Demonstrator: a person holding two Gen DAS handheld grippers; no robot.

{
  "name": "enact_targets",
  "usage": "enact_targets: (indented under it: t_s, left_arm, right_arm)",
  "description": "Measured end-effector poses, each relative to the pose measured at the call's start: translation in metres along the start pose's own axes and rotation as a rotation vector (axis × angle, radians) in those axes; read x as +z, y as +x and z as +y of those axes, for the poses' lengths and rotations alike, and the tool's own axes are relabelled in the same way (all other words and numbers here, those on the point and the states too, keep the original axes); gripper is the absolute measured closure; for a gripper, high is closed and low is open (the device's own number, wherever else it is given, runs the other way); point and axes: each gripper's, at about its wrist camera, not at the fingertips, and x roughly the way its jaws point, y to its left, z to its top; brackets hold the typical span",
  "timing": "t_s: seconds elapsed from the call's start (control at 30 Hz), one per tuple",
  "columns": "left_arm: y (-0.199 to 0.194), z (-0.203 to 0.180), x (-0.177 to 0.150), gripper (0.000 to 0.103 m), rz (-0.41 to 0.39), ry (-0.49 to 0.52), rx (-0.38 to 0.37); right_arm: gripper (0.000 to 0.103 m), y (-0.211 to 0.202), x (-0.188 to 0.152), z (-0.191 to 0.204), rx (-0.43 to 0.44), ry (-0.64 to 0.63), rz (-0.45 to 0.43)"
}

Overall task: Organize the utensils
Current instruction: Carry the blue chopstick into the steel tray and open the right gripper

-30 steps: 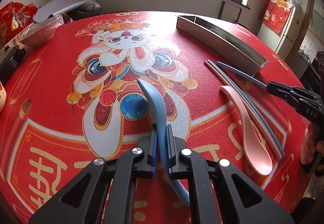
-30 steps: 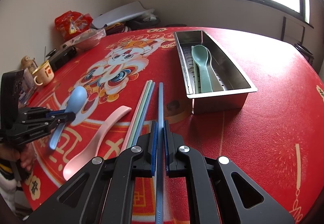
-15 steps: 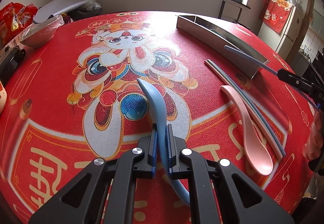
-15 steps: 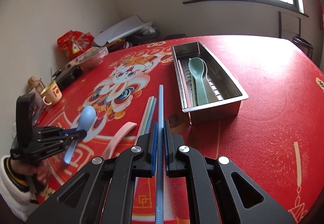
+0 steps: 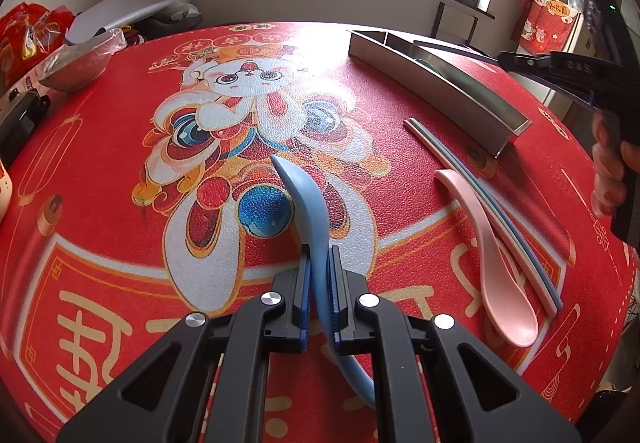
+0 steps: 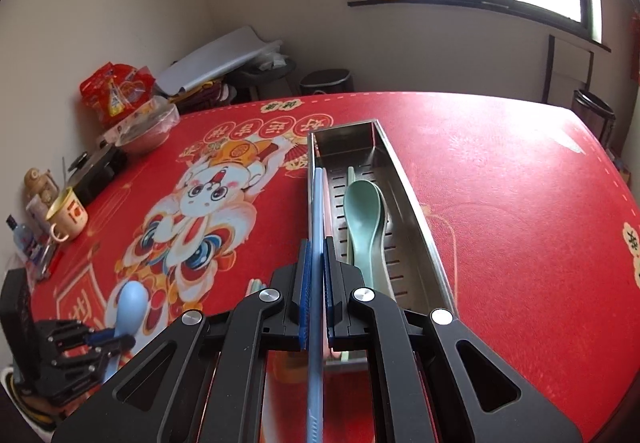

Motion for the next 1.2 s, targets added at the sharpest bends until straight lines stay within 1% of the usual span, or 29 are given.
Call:
enact_targets:
  t_s: [0.2, 0.37, 0.53, 0.83, 1.0, 1.1, 1.13, 1.17, 1.2]
  left_arm:
    - [0.000, 0.000, 0.000, 0.095, 0.000, 0.000, 0.000]
    - [0.000, 0.000, 0.000, 0.095, 0.000, -0.003, -0.004]
    - [0.001, 0.003, 0.000, 0.095, 0.000, -0.013, -0.015]
    - [0.001, 0.003, 0.000, 0.095, 0.000, -0.014, -0.016]
    - [0.000, 0.003, 0.000, 0.095, 0.000, -0.015, -0.018]
    - [0.001, 0.003, 0.000, 0.095, 0.000, -0.016, -0.020]
    - [0.001, 0.003, 0.000, 0.095, 0.000, -0.017, -0.021]
    - [0.001, 0.003, 0.000, 0.095, 0.000, -0.018, -0.022]
    - [0.001, 0.004, 0.000, 0.095, 0.000, -0.019, -0.023]
  right_arm:
    - [0.097, 0.048, 0.023, -0.009, -0.009, 0.078, 0.075]
    - [0.097, 0.073, 0.024, -0.018, 0.002, 0.153, 0.134]
    - [0.097, 0.084, 0.020, -0.021, 0.003, 0.192, 0.166]
    - [0.097, 0.094, 0.020, -0.025, 0.018, 0.209, 0.185]
    - [0.095, 0.086, 0.023, -0.025, 0.008, 0.195, 0.161]
    - [0.095, 0.070, 0.022, -0.021, -0.018, 0.155, 0.115]
    - [0.090, 0.063, 0.021, -0.020, -0.024, 0.133, 0.095]
    - [0.081, 0.056, 0.020, -0.018, -0.030, 0.115, 0.077]
    - [0.049, 0.047, 0.017, -0.017, -0.035, 0.100, 0.050]
